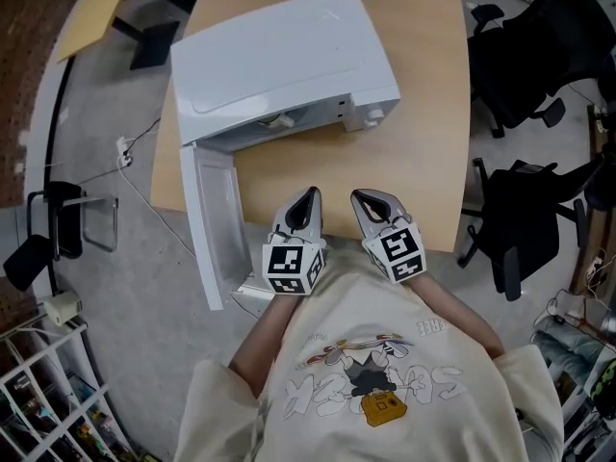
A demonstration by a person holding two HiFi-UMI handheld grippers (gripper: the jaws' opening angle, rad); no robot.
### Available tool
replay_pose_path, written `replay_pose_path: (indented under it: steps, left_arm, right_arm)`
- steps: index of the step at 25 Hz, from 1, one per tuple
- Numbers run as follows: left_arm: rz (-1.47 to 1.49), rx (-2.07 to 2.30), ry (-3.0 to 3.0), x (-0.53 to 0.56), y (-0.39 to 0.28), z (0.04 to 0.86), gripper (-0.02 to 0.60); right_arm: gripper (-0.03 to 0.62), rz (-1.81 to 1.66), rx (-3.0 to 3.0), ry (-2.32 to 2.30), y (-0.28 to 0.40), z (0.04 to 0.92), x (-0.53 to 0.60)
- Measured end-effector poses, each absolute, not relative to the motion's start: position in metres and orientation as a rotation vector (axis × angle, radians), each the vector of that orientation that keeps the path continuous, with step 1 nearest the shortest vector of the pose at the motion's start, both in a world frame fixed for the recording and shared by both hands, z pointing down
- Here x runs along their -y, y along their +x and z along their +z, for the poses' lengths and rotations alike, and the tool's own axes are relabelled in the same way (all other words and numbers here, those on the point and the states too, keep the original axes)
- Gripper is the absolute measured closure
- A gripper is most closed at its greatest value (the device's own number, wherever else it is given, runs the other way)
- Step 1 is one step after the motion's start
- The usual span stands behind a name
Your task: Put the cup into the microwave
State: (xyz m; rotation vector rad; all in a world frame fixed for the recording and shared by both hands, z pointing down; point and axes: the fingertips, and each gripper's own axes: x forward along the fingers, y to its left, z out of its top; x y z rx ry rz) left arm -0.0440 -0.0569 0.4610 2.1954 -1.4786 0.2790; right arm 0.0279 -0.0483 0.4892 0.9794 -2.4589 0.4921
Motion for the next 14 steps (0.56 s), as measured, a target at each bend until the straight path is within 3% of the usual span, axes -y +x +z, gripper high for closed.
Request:
replay_pose_path:
  steps: [14]
  left_arm:
    - [0.278,1.469,2.2,0.0489,-0.0375,0.4593,0.577]
  right_arm:
    - [0.589,0.467,2.459,0.944,0.0271,0.4885,0.0407]
